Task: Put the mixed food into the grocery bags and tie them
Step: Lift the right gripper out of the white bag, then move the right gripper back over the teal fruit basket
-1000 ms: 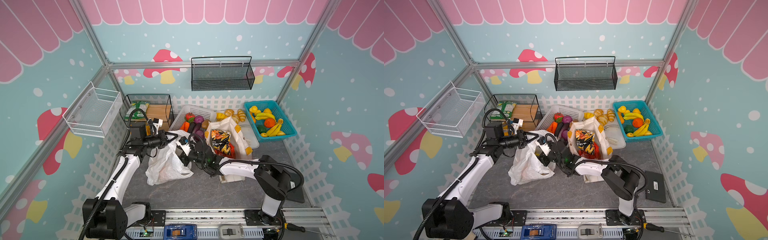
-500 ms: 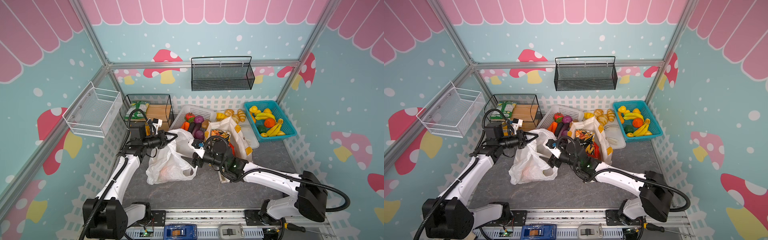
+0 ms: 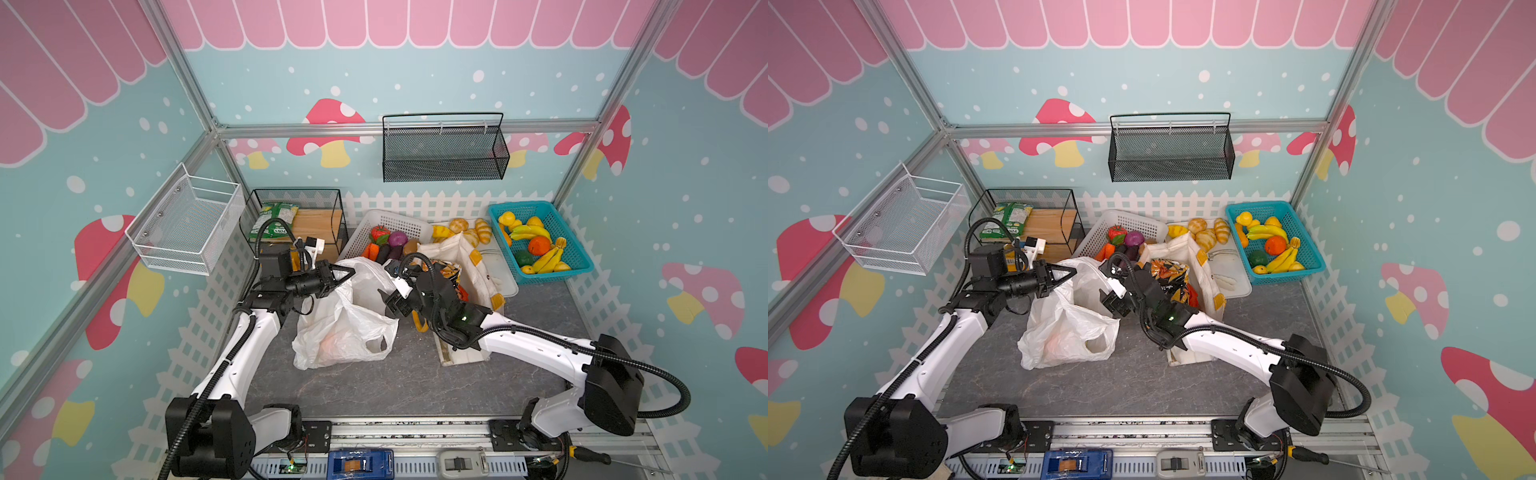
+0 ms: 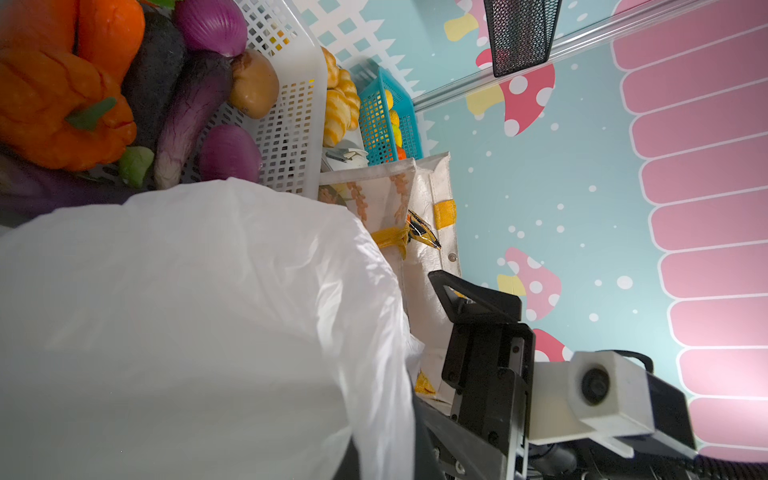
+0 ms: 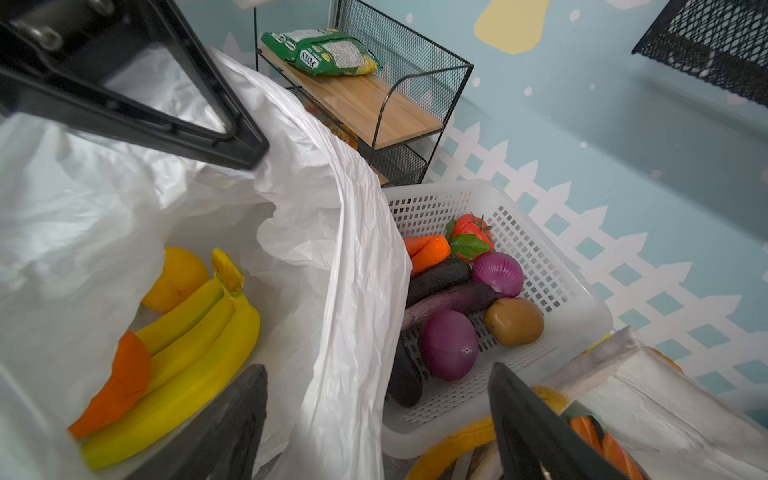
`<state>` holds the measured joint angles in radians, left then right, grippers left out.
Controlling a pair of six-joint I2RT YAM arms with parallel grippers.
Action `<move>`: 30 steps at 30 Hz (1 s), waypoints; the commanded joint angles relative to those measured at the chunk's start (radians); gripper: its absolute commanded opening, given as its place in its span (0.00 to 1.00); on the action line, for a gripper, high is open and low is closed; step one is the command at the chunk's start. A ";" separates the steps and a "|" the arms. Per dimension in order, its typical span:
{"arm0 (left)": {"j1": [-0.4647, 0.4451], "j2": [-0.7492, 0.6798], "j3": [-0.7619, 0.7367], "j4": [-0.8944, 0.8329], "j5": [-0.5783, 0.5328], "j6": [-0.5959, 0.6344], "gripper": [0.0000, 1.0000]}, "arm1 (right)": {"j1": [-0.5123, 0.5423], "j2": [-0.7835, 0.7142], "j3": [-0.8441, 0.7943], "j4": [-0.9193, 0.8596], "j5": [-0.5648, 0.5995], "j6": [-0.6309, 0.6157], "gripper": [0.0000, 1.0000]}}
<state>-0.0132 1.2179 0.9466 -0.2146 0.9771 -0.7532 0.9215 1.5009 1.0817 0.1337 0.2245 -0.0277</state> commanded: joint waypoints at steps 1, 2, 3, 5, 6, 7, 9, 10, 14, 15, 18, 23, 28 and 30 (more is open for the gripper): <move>0.007 -0.005 -0.010 0.020 0.009 -0.006 0.00 | -0.002 0.042 0.035 -0.059 -0.011 0.015 0.80; 0.007 -0.004 -0.011 0.021 0.009 -0.006 0.00 | -0.003 0.044 0.034 -0.060 -0.023 0.019 0.79; 0.007 -0.004 -0.011 0.020 0.009 -0.006 0.00 | -0.003 0.045 0.031 -0.060 -0.033 0.026 0.76; 0.007 -0.002 -0.009 0.020 0.011 -0.006 0.00 | -0.005 0.046 0.030 -0.071 -0.043 0.029 0.61; 0.007 -0.001 -0.008 0.019 0.012 -0.007 0.00 | -0.006 0.044 0.033 -0.082 -0.046 0.029 0.51; 0.008 -0.003 -0.007 0.020 0.012 -0.007 0.00 | -0.006 0.040 0.035 -0.091 -0.048 0.028 0.43; 0.007 -0.006 -0.006 0.021 0.013 -0.007 0.00 | -0.008 0.014 0.037 -0.101 -0.068 0.020 0.28; 0.007 -0.007 -0.006 0.020 0.013 -0.008 0.00 | -0.010 -0.003 0.037 -0.104 -0.085 0.016 0.22; 0.007 -0.018 -0.002 0.017 0.017 -0.009 0.00 | -0.013 -0.081 0.040 -0.123 -0.158 -0.011 0.01; 0.007 -0.023 0.001 0.011 0.021 -0.007 0.00 | -0.013 -0.106 0.043 -0.130 -0.187 -0.024 0.00; 0.009 -0.055 0.035 -0.100 0.018 0.066 0.00 | -0.015 -0.171 0.067 -0.148 -0.299 -0.055 0.00; 0.009 -0.161 0.102 -0.364 -0.173 0.253 0.00 | -0.015 -0.249 0.141 -0.177 -0.483 -0.071 0.00; 0.009 -0.206 0.163 -0.504 -0.235 0.317 0.00 | -0.025 -0.267 0.225 -0.178 -0.562 -0.052 0.00; 0.008 -0.203 0.175 -0.526 -0.219 0.321 0.00 | -0.032 -0.256 0.253 -0.183 -0.574 -0.041 0.00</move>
<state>-0.0135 1.0019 1.1030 -0.6147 0.8284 -0.4965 0.9047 1.2552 1.2865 -0.0456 -0.2722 -0.0666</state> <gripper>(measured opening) 0.047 0.055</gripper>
